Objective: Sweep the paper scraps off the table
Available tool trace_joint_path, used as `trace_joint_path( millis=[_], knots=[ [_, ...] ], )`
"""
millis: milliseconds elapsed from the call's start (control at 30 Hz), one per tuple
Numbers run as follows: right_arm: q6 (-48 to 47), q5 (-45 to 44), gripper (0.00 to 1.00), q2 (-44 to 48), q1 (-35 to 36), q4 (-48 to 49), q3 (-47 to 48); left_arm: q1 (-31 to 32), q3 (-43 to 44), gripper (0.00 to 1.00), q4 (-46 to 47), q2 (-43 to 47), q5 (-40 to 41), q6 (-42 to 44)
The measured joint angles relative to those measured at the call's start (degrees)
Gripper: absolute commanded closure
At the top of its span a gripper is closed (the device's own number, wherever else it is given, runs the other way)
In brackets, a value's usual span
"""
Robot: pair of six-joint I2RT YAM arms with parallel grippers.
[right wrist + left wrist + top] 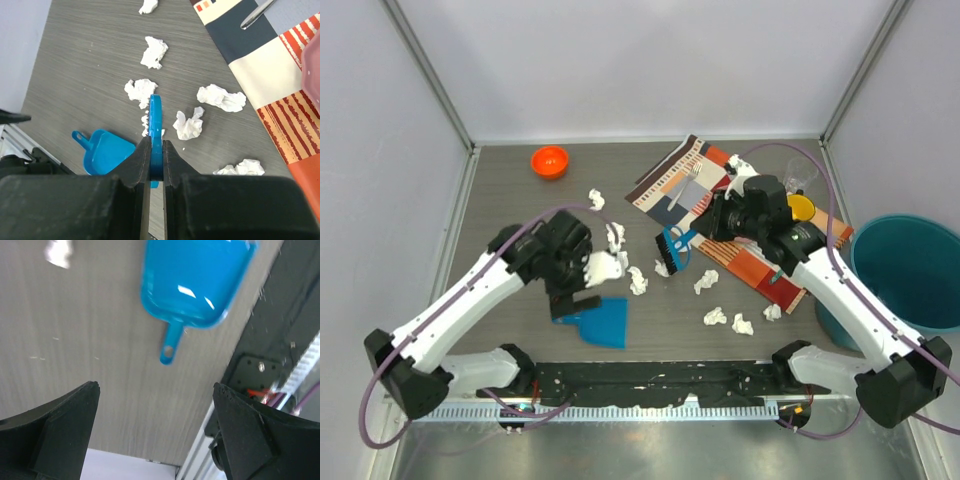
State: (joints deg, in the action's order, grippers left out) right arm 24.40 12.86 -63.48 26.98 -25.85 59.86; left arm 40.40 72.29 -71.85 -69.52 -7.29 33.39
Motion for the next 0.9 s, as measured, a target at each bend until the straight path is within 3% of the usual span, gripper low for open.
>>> trace_joint_path(
  millis=[233, 367, 567, 833, 900],
  knots=[
    [-2.23, -0.37, 0.99, -2.40, -0.02, -1.92, 0.37, -0.37, -17.38, 0.01, -3.76, 7.21, 0.46, 5.88],
    [-2.75, -0.44, 0.99, -1.79, -0.02, -1.99, 0.35, -2.67, -24.37, 0.11, 1.25, 6.93, 0.35, 7.63],
    [-3.10, -1.20, 0.99, 0.37, -0.02, -2.14, 0.13, -3.56, -29.31, 0.11, 8.96, 2.56, -4.09, 10.16],
    [-3.10, -1.44, 0.99, 2.36, -0.02, -2.51, -0.15, -3.56, -34.40, 0.11, 20.44, 1.92, -3.65, 9.81],
    [-3.08, -1.46, 0.99, 2.36, -0.02, -2.60, -0.20, -3.56, -35.54, 0.16, 22.27, 1.86, -3.28, 9.73]
  ],
)
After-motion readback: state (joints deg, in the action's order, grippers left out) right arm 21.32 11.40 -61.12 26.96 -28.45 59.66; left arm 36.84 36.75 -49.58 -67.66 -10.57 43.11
